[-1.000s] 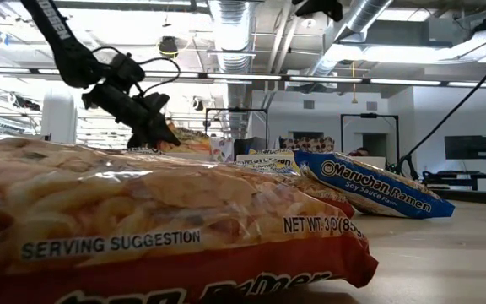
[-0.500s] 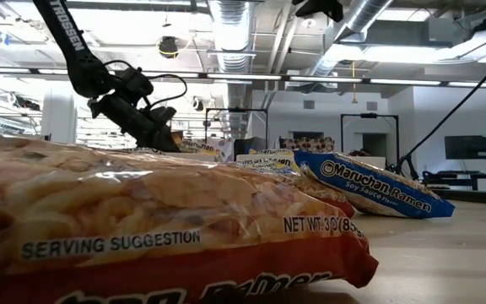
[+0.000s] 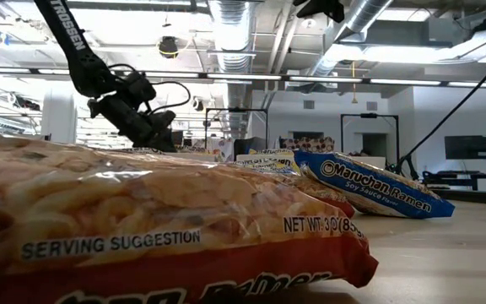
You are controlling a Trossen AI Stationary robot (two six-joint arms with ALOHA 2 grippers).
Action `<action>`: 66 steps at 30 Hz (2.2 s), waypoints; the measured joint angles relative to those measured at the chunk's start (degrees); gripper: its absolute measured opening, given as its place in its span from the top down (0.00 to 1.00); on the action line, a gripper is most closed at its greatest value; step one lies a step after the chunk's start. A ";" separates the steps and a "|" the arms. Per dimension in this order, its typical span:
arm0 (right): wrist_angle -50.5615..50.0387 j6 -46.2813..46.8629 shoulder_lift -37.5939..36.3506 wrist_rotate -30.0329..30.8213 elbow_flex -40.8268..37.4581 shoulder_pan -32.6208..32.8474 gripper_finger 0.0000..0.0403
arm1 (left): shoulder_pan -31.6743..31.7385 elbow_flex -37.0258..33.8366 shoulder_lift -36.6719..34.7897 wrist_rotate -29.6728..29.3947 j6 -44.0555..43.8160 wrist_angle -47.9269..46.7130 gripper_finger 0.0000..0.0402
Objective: Sort Maruchan noodles
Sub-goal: Put the middle orange noodle soup pack into the left white bin
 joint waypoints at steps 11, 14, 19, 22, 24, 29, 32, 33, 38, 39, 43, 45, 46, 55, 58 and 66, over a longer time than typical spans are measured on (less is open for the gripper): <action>0.00 -0.33 0.00 0.00 0.00 0.00 0.59 | 1.54 0.00 0.00 5.08 -3.63 2.85 0.61; 0.00 -0.38 0.00 0.00 0.00 0.00 0.59 | 1.54 0.00 -0.01 5.12 -4.25 2.11 0.61; 0.00 -0.39 0.00 0.00 0.00 0.05 0.59 | 2.59 0.00 -0.02 5.94 -4.75 -0.46 0.61; 0.00 -0.39 0.00 0.00 0.00 0.04 0.59 | 3.87 0.00 -0.02 7.80 -5.94 -1.42 0.61; 0.00 -0.39 0.00 0.00 0.00 0.04 0.59 | 4.69 0.00 -0.02 9.75 -7.37 -1.42 0.61; 0.00 -0.42 0.00 -0.02 0.00 0.04 0.59 | 6.10 0.00 -0.04 13.37 -8.66 -1.41 0.61; 0.00 -0.44 0.00 -0.02 0.00 0.04 0.59 | 6.57 0.00 -0.10 13.46 -8.70 -1.40 0.61; 0.00 -0.44 0.00 -0.02 0.00 0.06 0.59 | 6.77 0.00 -0.13 13.48 -8.70 -1.40 0.61; 0.00 -0.44 0.00 -0.02 0.00 0.04 0.59 | 8.27 2.07 -0.15 14.46 -8.32 -1.43 0.61; 0.00 -0.42 0.00 -0.03 0.00 0.04 0.59 | 8.62 2.76 -0.15 14.46 -8.31 -1.44 0.61; 0.00 -0.44 0.00 -0.02 0.00 0.04 0.59 | 9.81 6.04 -0.17 14.65 -8.69 -1.68 0.61; -0.01 -0.43 0.02 -0.04 0.00 0.04 0.59 | 9.96 7.57 -0.22 14.83 -8.34 -2.94 0.61; -0.02 -0.42 0.02 -0.04 0.00 0.07 0.59 | 9.98 8.13 -0.22 14.76 -7.84 -3.72 0.61; -0.04 -0.44 0.01 -0.05 0.00 0.07 0.59 | 10.36 8.90 -0.22 14.82 -6.45 -5.77 0.61; -0.04 -0.44 0.02 -0.07 0.00 0.07 0.59 | 11.36 10.08 -0.22 15.16 -7.63 -5.02 0.61; -0.02 -0.42 0.02 -0.07 0.00 0.07 0.59 | 12.61 18.88 -0.22 18.76 -11.76 -5.64 0.61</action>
